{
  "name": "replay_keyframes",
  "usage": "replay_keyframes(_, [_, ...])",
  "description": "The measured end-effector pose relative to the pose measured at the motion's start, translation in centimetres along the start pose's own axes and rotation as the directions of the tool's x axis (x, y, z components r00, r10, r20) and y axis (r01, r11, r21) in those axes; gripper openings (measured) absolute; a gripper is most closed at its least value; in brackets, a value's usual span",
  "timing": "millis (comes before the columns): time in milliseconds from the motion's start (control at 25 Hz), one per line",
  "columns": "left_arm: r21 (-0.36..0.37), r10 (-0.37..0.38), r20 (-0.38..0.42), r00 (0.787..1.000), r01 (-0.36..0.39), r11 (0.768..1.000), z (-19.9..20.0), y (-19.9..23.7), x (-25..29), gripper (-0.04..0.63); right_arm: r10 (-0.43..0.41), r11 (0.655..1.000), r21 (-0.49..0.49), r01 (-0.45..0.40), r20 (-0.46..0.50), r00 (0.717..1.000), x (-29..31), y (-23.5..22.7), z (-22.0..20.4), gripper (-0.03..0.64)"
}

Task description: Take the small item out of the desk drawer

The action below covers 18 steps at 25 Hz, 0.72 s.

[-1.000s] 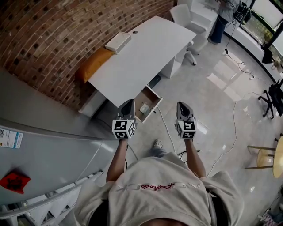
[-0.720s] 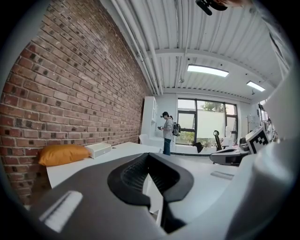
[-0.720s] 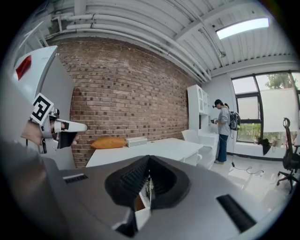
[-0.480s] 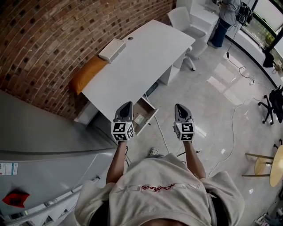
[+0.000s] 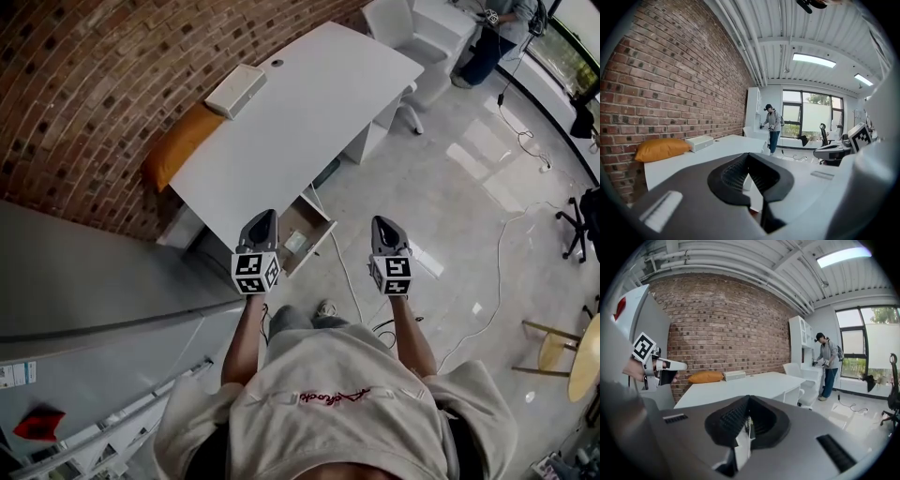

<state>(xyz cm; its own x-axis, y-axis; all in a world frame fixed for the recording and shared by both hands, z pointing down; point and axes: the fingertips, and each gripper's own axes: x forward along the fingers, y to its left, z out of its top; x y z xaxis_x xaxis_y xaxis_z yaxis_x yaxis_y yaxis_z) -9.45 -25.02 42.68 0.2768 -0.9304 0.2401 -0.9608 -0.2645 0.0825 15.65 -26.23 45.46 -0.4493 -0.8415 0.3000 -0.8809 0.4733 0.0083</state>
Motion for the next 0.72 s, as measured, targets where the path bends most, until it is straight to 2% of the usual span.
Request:
replay_keyframes(400, [0.023, -0.015, -0.034, 0.999, 0.016, 1.0, -0.8, 2.4, 0.3, 0.009, 0.004, 1.0, -0.002, -0.004, -0.026, 1.0, 1.4, 1.4, -0.9, 0.011])
replay_keyframes(720, [0.026, -0.069, -0.058, 0.996, 0.07, 0.997, -2.6, 3.9, 0.0, 0.009, -0.031, 1.0, 0.006, 0.031, -0.036, 0.999, 2.4, 3.7, -1.9, 0.011])
